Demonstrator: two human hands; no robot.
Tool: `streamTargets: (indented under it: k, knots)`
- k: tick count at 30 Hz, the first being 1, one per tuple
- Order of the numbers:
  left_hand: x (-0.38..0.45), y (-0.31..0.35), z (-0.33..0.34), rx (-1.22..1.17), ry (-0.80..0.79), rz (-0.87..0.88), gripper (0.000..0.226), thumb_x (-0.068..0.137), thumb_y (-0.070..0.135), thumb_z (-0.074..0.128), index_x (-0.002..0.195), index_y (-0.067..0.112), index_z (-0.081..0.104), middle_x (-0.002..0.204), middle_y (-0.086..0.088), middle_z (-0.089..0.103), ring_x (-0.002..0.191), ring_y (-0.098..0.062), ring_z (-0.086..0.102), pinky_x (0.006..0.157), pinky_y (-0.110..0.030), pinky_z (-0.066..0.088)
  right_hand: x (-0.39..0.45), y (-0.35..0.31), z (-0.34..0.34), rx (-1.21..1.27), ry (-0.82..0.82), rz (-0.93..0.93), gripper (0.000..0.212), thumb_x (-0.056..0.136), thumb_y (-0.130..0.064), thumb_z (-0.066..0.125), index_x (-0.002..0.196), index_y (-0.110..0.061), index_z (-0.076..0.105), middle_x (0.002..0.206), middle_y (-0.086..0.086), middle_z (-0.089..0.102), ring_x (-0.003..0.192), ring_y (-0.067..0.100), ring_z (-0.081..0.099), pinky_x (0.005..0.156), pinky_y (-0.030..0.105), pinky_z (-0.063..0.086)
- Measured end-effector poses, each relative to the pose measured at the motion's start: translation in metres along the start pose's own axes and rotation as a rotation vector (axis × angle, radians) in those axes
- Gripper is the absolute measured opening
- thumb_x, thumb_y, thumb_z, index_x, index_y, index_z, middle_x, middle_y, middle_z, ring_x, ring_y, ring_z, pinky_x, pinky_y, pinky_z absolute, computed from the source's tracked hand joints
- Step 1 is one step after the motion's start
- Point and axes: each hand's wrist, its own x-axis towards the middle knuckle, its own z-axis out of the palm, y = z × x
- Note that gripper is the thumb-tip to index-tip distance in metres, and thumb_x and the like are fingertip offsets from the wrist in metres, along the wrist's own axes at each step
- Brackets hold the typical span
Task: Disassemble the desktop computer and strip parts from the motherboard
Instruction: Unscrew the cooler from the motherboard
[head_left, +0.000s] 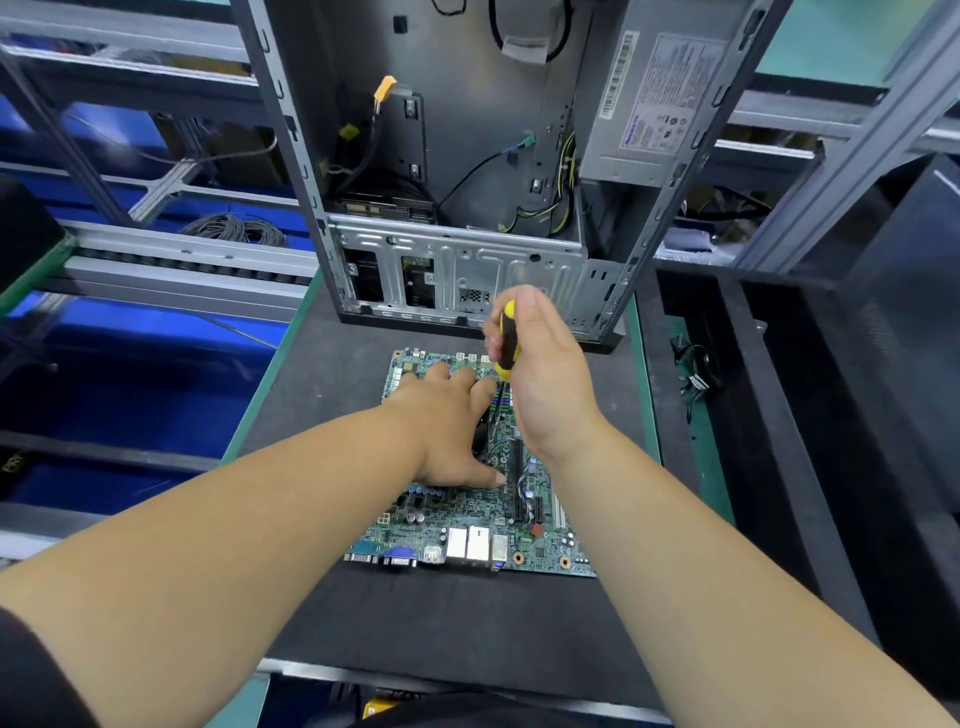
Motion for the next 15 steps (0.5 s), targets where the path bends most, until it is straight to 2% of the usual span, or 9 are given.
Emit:
streamTargets:
  k: [4, 7, 9, 12, 15]
  knots:
    - [-0.002, 0.000, 0.000, -0.007, -0.002, -0.002, 0.109, 0.065, 0.086, 0.046, 0.147, 0.020, 0.016, 0.137, -0.006, 0.035, 0.126, -0.033, 0.033, 0.098, -0.052, 0.039, 0.012, -0.007, -0.005, 0.162, -0.167, 0.043, 0.037, 0.092, -0.025, 0.033, 0.059, -0.012, 0.044, 0.048, -0.004, 0.032, 0.047, 0.013, 0.023, 0.047, 0.024, 0.021]
    - [-0.002, 0.001, -0.001, -0.008, 0.001, 0.002, 0.108, 0.065, 0.086, 0.046, 0.145, 0.020, 0.017, 0.137, -0.006, 0.035, 0.125, -0.033, 0.033, 0.097, -0.052, 0.040, 0.026, -0.015, -0.010, 0.188, -0.333, 0.154, 0.042, 0.087, -0.028, 0.031, 0.048, -0.017, 0.044, 0.041, -0.005, 0.026, 0.041, 0.009, 0.016, 0.044, 0.021, 0.012]
    - [-0.002, 0.000, -0.001, -0.015, 0.004, -0.001, 0.108, 0.065, 0.086, 0.047, 0.145, 0.020, 0.017, 0.138, -0.007, 0.034, 0.125, -0.033, 0.033, 0.096, -0.052, 0.039, 0.029, -0.017, -0.014, 0.174, -0.372, 0.174, 0.037, 0.085, -0.026, 0.033, 0.051, -0.015, 0.043, 0.043, -0.004, 0.025, 0.042, 0.010, 0.015, 0.046, 0.025, 0.011]
    - [-0.002, 0.001, -0.001, -0.012, 0.006, -0.001, 0.109, 0.066, 0.086, 0.047, 0.146, 0.020, 0.015, 0.140, -0.006, 0.033, 0.127, -0.034, 0.032, 0.097, -0.052, 0.038, 0.025, -0.014, -0.018, 0.155, -0.262, 0.163, 0.023, 0.085, -0.023, 0.041, 0.065, -0.011, 0.046, 0.051, 0.000, 0.035, 0.047, 0.016, 0.027, 0.052, 0.033, 0.019]
    - [-0.002, 0.000, -0.001, -0.003, 0.001, -0.001, 0.110, 0.066, 0.086, 0.045, 0.148, 0.021, 0.011, 0.141, -0.005, 0.032, 0.129, -0.034, 0.031, 0.099, -0.052, 0.038, 0.013, -0.008, -0.021, 0.095, -0.068, 0.133, 0.023, 0.090, -0.033, 0.054, 0.077, -0.015, 0.060, 0.067, 0.001, 0.057, 0.063, 0.018, 0.054, 0.063, 0.028, 0.041]
